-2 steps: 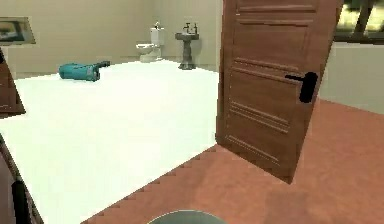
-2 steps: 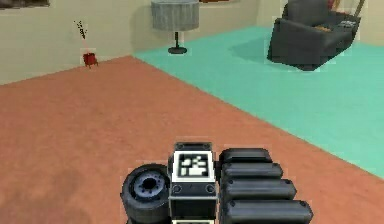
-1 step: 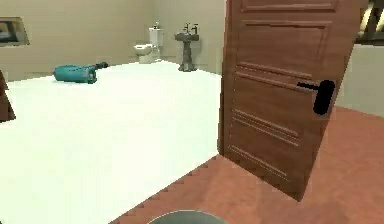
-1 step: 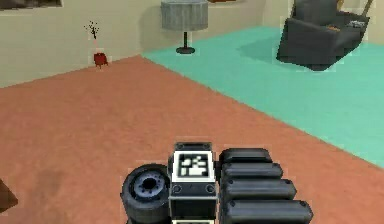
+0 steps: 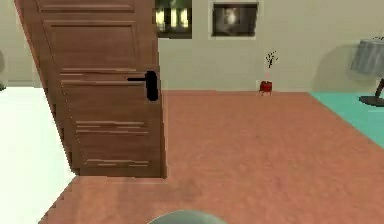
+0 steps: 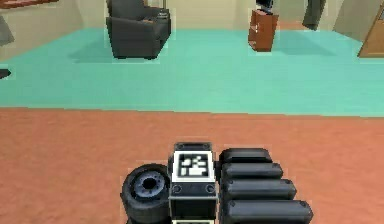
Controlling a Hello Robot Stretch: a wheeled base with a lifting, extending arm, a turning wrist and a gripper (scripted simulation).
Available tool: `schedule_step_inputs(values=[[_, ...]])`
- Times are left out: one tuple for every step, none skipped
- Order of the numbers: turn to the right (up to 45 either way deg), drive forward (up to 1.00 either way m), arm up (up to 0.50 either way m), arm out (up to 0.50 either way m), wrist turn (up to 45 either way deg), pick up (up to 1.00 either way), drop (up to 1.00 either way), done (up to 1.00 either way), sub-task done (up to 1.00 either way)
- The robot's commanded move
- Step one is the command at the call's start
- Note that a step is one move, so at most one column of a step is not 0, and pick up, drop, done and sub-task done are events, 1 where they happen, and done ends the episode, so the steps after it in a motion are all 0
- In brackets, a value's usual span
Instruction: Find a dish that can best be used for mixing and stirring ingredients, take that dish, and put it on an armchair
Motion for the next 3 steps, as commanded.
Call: schedule_step_inputs(values=[[45.0, 0.00, 0.00, 0.00, 0.0, 0.00, 0.00, 0.00, 0.00], [0.0, 0.25, 0.00, 0.00, 0.0, 0.00, 0.00, 0.00, 0.00], [-45.0, 0.00, 0.00, 0.00, 0.0, 0.00, 0.00, 0.00, 0.00]])
